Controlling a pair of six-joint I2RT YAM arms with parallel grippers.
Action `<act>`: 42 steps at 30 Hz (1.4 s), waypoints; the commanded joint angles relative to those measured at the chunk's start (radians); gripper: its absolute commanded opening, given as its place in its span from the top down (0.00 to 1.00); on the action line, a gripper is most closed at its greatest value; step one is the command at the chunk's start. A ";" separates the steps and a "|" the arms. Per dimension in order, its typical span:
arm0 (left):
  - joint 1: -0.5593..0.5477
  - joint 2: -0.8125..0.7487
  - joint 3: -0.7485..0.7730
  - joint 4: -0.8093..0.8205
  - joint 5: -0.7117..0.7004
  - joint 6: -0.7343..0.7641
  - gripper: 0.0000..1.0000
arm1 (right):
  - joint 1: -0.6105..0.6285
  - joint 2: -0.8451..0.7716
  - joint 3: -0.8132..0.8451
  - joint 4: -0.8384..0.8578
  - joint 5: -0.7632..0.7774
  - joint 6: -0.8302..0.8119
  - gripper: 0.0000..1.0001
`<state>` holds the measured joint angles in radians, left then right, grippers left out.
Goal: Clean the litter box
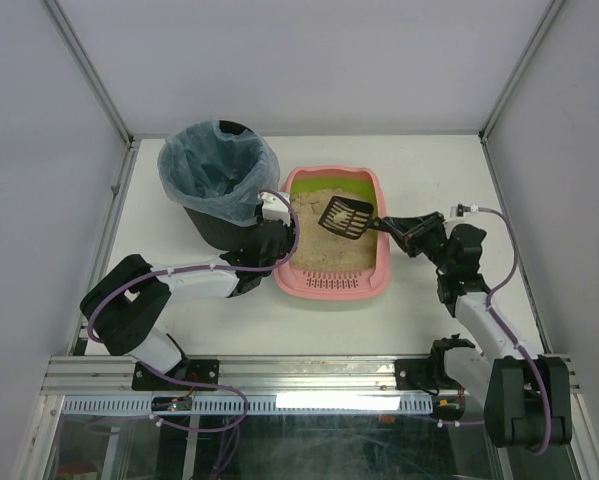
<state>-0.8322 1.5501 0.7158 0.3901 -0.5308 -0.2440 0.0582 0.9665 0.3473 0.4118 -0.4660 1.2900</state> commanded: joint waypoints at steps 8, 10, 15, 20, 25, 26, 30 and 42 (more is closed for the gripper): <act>-0.036 -0.008 0.025 0.049 0.105 -0.029 0.56 | 0.043 0.018 0.114 -0.059 -0.074 -0.084 1.00; -0.036 -0.006 0.026 0.053 0.113 -0.031 0.56 | 0.019 0.032 0.107 -0.014 -0.098 -0.062 1.00; -0.036 -0.006 0.027 0.047 0.108 -0.032 0.56 | 0.027 -0.016 0.124 -0.038 -0.064 -0.095 1.00; -0.037 -0.003 0.029 0.047 0.115 -0.031 0.56 | -0.031 -0.127 0.065 -0.122 0.080 -0.024 1.00; -0.036 0.000 0.028 0.052 0.122 -0.034 0.56 | 0.002 -0.036 0.173 -0.250 0.004 -0.119 1.00; -0.036 0.001 0.030 0.050 0.127 -0.034 0.56 | -0.005 -0.070 0.136 -0.209 0.047 -0.084 1.00; -0.036 -0.016 0.019 0.053 0.112 -0.035 0.55 | 0.002 -0.067 0.172 -0.192 0.051 -0.071 1.00; -0.036 0.002 0.031 0.048 0.109 -0.037 0.52 | 0.132 0.184 0.663 -0.318 0.178 -0.127 1.00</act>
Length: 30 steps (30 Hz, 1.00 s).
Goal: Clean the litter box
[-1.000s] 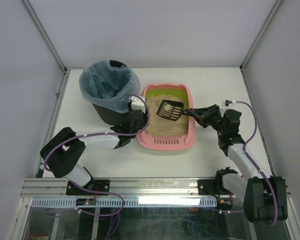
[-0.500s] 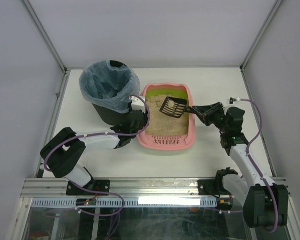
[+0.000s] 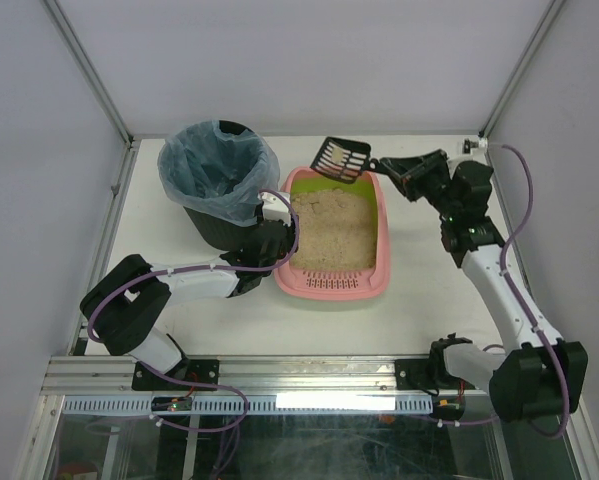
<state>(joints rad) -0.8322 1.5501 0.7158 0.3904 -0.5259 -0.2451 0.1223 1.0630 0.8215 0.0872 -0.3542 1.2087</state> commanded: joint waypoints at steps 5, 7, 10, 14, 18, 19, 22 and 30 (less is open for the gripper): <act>-0.036 0.004 0.032 0.046 0.101 -0.035 0.49 | 0.187 0.258 0.428 -0.007 0.153 -0.104 1.00; -0.036 -0.002 0.029 0.046 0.097 -0.036 0.49 | 0.242 0.346 0.561 -0.064 0.172 -0.161 1.00; -0.037 -0.012 0.024 0.046 0.088 -0.035 0.48 | 0.314 0.458 0.731 -0.115 0.197 -0.249 1.00; -0.036 -0.011 0.023 0.049 0.084 -0.033 0.48 | 0.409 0.558 0.888 -0.125 0.252 -0.395 1.00; -0.036 -0.010 0.024 0.048 0.087 -0.032 0.48 | 0.496 0.664 1.065 -0.182 0.254 -0.640 1.00; -0.036 -0.012 0.025 0.049 0.087 -0.032 0.48 | 0.523 0.688 1.100 -0.193 0.257 -0.713 1.00; -0.037 -0.011 0.023 0.049 0.086 -0.031 0.48 | 0.594 0.719 1.158 -0.194 0.275 -0.958 1.00; -0.036 -0.008 0.025 0.047 0.078 -0.030 0.48 | 0.745 0.738 1.124 -0.082 0.365 -1.423 1.00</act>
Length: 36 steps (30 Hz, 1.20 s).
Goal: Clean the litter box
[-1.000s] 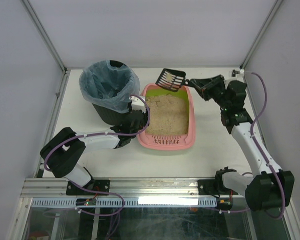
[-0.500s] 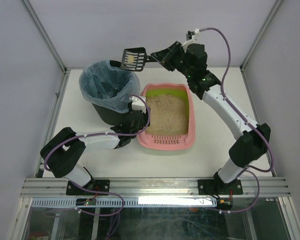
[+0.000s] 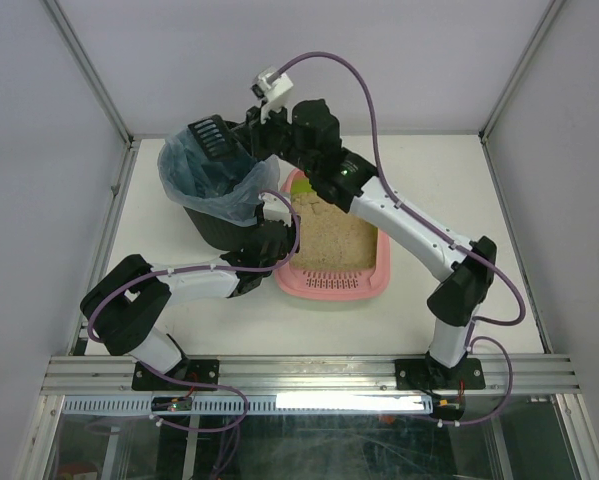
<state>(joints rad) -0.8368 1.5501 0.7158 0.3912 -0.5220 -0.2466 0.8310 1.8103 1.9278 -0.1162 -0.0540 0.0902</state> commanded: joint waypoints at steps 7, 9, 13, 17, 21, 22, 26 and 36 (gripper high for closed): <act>-0.032 -0.007 0.026 0.044 0.071 -0.027 0.47 | 0.079 -0.084 -0.089 0.266 0.056 -0.427 1.00; -0.031 -0.007 0.027 0.044 0.071 -0.028 0.46 | 0.084 -0.119 -0.113 0.295 0.072 -0.413 1.00; -0.031 -0.009 0.024 0.044 0.061 -0.029 0.44 | 0.085 -0.283 -0.308 0.473 0.151 -0.326 1.00; -0.031 -0.013 0.023 0.044 0.053 -0.028 0.43 | 0.083 -0.459 -0.506 0.545 0.322 -0.220 1.00; -0.031 -0.011 0.025 0.044 0.057 -0.032 0.42 | 0.082 -0.643 -0.712 0.516 0.516 -0.132 1.00; -0.031 -0.010 0.023 0.044 0.059 -0.032 0.42 | 0.082 -0.684 -0.759 0.505 0.549 -0.111 1.00; -0.032 -0.010 0.025 0.044 0.059 -0.033 0.42 | 0.079 -0.834 -0.903 0.348 0.727 0.043 1.00; -0.031 -0.009 0.025 0.041 0.068 -0.036 0.42 | 0.077 -0.953 -1.152 0.074 0.773 0.500 1.00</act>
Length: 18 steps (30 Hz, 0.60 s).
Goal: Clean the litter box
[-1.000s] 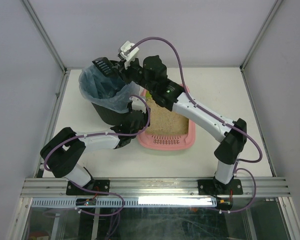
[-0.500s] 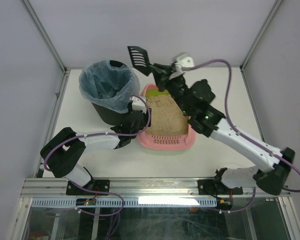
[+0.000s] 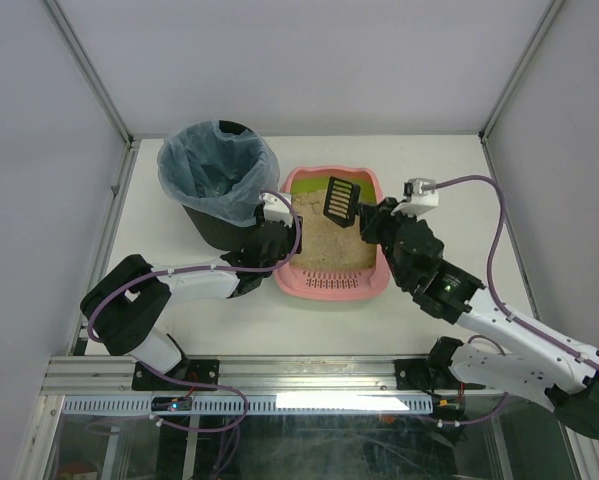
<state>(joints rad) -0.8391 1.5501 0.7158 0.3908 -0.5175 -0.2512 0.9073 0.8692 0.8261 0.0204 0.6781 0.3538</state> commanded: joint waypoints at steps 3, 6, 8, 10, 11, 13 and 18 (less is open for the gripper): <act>-0.029 -0.010 0.026 0.042 0.062 -0.032 0.42 | 0.001 0.031 -0.078 -0.055 0.009 0.306 1.00; -0.029 -0.010 0.026 0.042 0.062 -0.031 0.42 | 0.001 0.087 -0.100 -0.038 0.006 0.383 1.00; -0.029 -0.010 0.025 0.042 0.061 -0.032 0.42 | 0.001 0.120 -0.119 -0.005 0.006 0.422 1.00; -0.029 -0.010 0.025 0.040 0.060 -0.032 0.42 | 0.001 0.149 -0.136 0.029 0.009 0.455 0.99; -0.031 -0.010 0.026 0.041 0.060 -0.033 0.42 | 0.001 0.166 -0.141 0.045 0.015 0.472 0.99; -0.030 -0.009 0.027 0.040 0.063 -0.033 0.42 | 0.001 0.196 -0.143 0.055 0.029 0.513 0.98; -0.030 -0.005 0.031 0.038 0.065 -0.035 0.42 | 0.001 0.242 -0.207 0.136 0.062 0.672 0.94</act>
<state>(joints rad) -0.8391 1.5501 0.7158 0.3908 -0.5175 -0.2527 0.9077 1.1015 0.6590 0.0109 0.6746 0.8623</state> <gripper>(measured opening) 0.582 0.173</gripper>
